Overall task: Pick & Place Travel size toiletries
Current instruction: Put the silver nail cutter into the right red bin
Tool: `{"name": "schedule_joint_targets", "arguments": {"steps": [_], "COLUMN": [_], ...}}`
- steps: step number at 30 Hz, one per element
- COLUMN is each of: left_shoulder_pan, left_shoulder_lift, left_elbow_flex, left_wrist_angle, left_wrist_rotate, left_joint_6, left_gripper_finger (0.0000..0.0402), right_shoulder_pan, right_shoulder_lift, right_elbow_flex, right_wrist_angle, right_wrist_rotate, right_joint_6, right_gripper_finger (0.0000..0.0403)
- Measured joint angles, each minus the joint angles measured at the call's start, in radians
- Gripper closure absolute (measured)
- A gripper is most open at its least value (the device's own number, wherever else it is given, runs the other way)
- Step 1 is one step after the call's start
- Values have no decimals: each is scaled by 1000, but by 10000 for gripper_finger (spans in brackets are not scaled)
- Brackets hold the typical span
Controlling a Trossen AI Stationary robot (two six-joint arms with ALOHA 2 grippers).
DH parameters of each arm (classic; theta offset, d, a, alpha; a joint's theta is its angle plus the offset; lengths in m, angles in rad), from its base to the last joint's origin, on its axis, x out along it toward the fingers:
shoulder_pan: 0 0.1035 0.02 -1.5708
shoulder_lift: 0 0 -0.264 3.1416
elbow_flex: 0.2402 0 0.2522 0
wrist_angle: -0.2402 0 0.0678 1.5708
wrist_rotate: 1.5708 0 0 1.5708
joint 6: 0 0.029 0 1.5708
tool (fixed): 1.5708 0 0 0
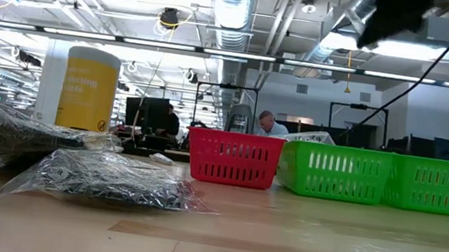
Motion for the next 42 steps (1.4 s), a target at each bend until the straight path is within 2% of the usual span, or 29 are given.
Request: {"name": "schedule_joint_targets", "arguments": {"steps": [6, 15, 24, 35, 42], "left_shoulder_pan": [0, 0, 0, 0, 0], "left_shoulder_lift": [0, 0, 0, 0, 0], "left_elbow_flex": [0, 0, 0, 0, 0], "left_wrist_angle": [1, -2, -9, -10, -11], "left_wrist_rotate": [0, 0, 0, 0, 0], "left_joint_6": [-1, -2, -2, -2, -2], "left_gripper_finger": [390, 392, 392, 396, 398], "right_shoulder_pan": [2, 2, -7, -7, -6], "right_shoulder_lift": [-2, -2, -62, -208, -206], "right_elbow_flex": [0, -1, -171, -398, -396], "right_wrist_angle": [-239, -447, -441, -300, -294], "right_wrist_rotate": [-38, -160, -289, -451, -473], "right_joint_6": [218, 391, 491, 587, 580], "right_gripper_finger": [379, 379, 379, 379, 379]}}
